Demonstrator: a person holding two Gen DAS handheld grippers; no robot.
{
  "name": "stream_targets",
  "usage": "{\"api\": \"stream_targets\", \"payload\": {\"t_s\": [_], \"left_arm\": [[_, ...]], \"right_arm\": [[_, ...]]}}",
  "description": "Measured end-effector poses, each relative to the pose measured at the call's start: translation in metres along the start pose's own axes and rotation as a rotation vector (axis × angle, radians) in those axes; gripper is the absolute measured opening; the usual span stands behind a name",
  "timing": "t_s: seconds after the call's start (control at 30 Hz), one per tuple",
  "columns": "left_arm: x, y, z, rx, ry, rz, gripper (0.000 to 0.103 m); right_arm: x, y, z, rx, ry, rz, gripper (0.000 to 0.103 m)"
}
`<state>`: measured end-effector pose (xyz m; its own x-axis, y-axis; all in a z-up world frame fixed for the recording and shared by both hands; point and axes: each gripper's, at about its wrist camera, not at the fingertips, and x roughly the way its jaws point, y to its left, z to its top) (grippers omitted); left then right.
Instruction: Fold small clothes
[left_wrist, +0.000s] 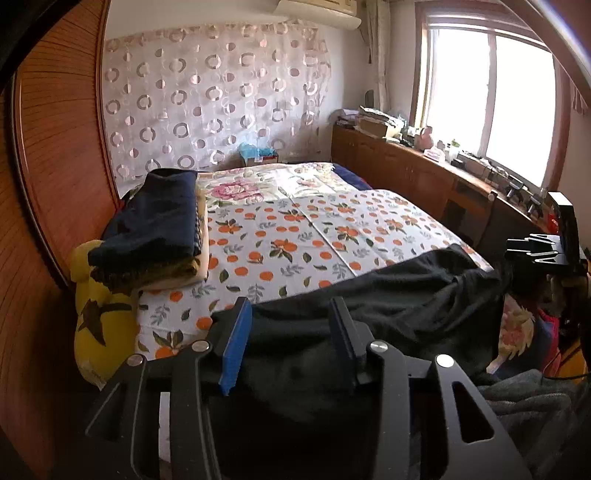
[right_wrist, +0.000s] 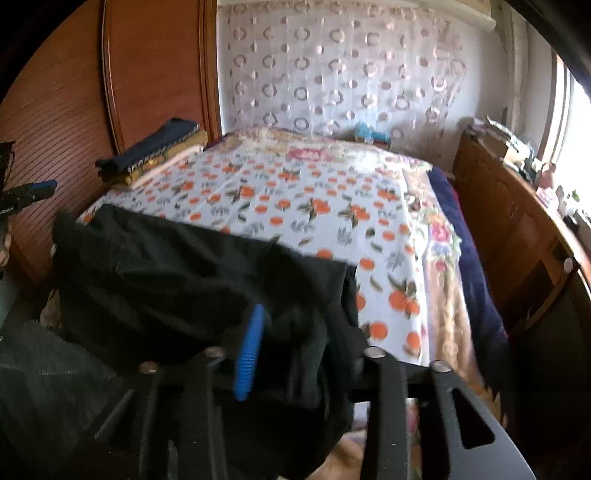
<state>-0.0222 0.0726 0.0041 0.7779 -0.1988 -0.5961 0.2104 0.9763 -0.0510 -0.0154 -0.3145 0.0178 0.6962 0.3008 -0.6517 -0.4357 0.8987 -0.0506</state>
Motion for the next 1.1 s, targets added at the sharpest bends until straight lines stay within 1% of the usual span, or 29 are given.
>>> {"api": "stream_targets", "payload": {"t_s": [0.07,0.13,0.23,0.33,0.5,0.63,0.73,0.87,0.97,1.07,1.1], "left_arm": [[0.003,0.006,0.006,-0.005,-0.008,0.01,0.067],[0.01,0.011,0.009,-0.01,-0.007,0.016,0.076],[0.026,0.02,0.012,-0.018,0.012,0.028,0.076],[0.049,0.031,0.011,-0.034,0.039,0.042,0.076],[0.086,0.05,0.003,-0.057,0.101,0.058,0.076],[0.11,0.064,-0.005,-0.098,0.165,0.037,0.076],[0.121,0.068,-0.011,-0.09,0.195,0.054,0.076],[0.134,0.072,-0.018,-0.09,0.237,0.071,0.076],[0.142,0.076,-0.025,-0.103,0.268,0.077,0.076],[0.145,0.078,-0.029,-0.108,0.28,0.076,0.076],[0.146,0.078,-0.03,-0.105,0.276,0.078,0.076]], "right_arm": [[0.001,-0.002,0.006,-0.012,-0.013,-0.017,0.044],[0.005,-0.005,0.011,-0.003,-0.013,-0.015,0.045],[0.021,-0.01,0.017,0.006,-0.009,-0.017,0.045],[0.047,-0.016,0.015,0.021,0.006,-0.013,0.045],[0.097,-0.027,0.011,0.06,0.062,-0.007,0.045],[0.121,-0.036,0.013,0.097,0.089,-0.009,0.045],[0.128,-0.041,0.019,0.107,0.092,-0.01,0.045],[0.129,-0.038,0.023,0.112,0.088,-0.013,0.045],[0.133,-0.037,0.02,0.107,0.096,-0.019,0.045],[0.141,-0.038,0.018,0.098,0.114,-0.027,0.045],[0.142,-0.038,0.018,0.092,0.123,-0.031,0.049]]}}
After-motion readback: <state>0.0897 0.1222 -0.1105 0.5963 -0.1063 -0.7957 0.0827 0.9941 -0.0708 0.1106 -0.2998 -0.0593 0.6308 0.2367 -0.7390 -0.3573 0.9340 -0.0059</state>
